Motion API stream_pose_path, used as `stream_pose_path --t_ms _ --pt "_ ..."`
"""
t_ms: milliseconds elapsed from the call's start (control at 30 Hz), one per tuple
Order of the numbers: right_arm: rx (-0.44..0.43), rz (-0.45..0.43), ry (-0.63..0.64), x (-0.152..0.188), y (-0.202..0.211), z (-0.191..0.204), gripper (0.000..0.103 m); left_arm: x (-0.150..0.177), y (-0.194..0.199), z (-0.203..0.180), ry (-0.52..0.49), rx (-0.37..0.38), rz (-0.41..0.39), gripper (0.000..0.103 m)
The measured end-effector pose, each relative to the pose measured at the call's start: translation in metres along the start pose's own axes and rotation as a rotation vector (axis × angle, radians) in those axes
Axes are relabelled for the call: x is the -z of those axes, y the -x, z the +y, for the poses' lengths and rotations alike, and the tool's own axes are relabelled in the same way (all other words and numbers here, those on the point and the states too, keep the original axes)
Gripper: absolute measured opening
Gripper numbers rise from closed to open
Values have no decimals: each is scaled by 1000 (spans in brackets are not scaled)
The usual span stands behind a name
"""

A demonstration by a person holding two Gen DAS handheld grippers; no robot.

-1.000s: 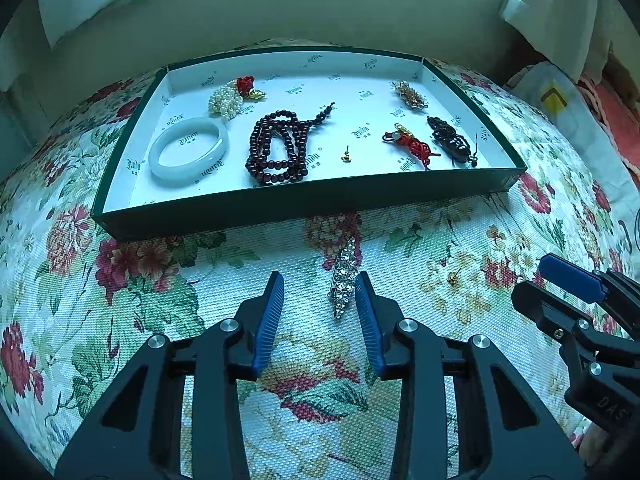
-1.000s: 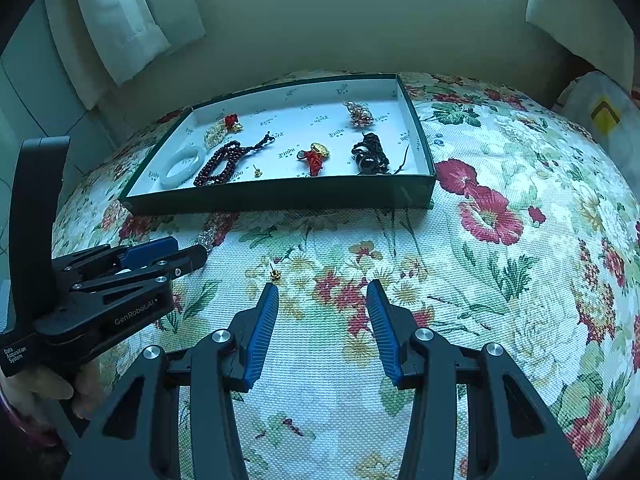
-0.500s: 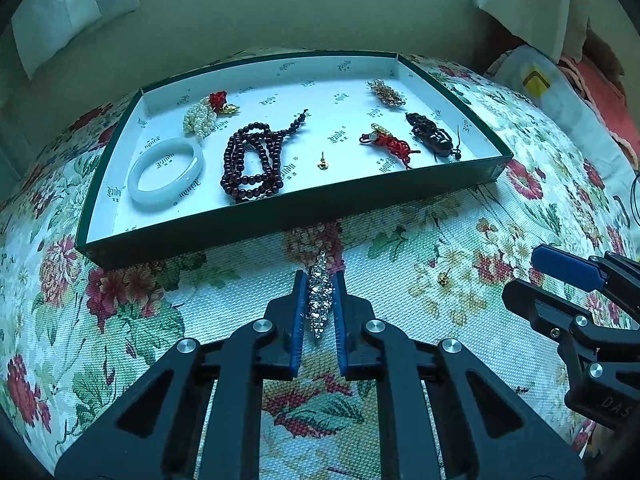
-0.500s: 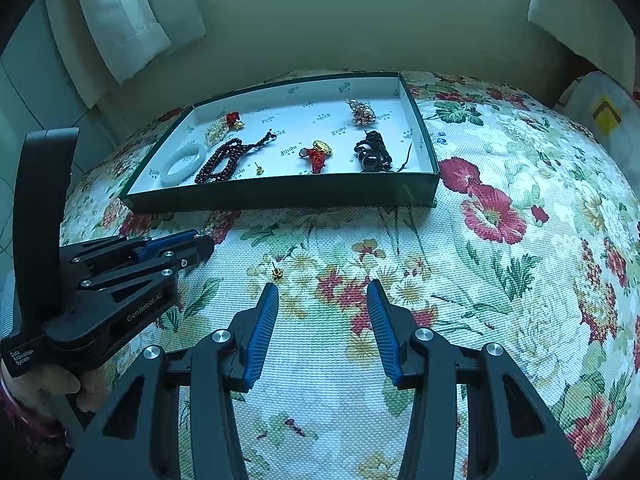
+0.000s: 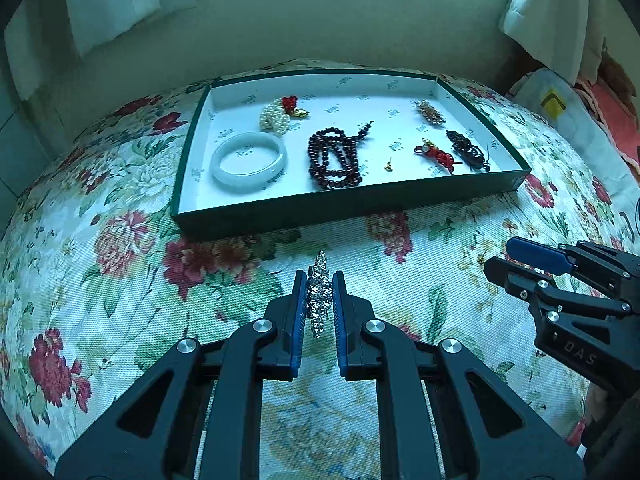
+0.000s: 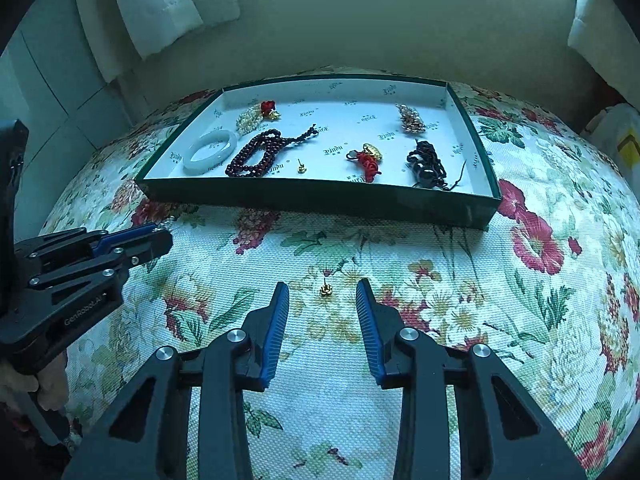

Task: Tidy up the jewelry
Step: 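Lower the left tool onto the silver rhinestone hairpin and close, then close the right tool on another gold earring stud while the left tool holds the hairpin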

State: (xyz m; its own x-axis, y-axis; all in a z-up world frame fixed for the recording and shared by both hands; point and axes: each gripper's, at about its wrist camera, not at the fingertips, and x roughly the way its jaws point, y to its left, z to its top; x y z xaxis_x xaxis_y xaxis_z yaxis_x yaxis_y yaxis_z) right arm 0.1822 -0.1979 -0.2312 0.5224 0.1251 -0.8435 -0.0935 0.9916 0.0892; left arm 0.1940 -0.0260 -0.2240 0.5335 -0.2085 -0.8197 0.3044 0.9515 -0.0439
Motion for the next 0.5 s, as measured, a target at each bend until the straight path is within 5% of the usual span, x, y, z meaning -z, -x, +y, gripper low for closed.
stream_pose_path --t_ms 500 --pt "35 13 19 -4 -16 5 11 10 -2 19 27 8 18 12"
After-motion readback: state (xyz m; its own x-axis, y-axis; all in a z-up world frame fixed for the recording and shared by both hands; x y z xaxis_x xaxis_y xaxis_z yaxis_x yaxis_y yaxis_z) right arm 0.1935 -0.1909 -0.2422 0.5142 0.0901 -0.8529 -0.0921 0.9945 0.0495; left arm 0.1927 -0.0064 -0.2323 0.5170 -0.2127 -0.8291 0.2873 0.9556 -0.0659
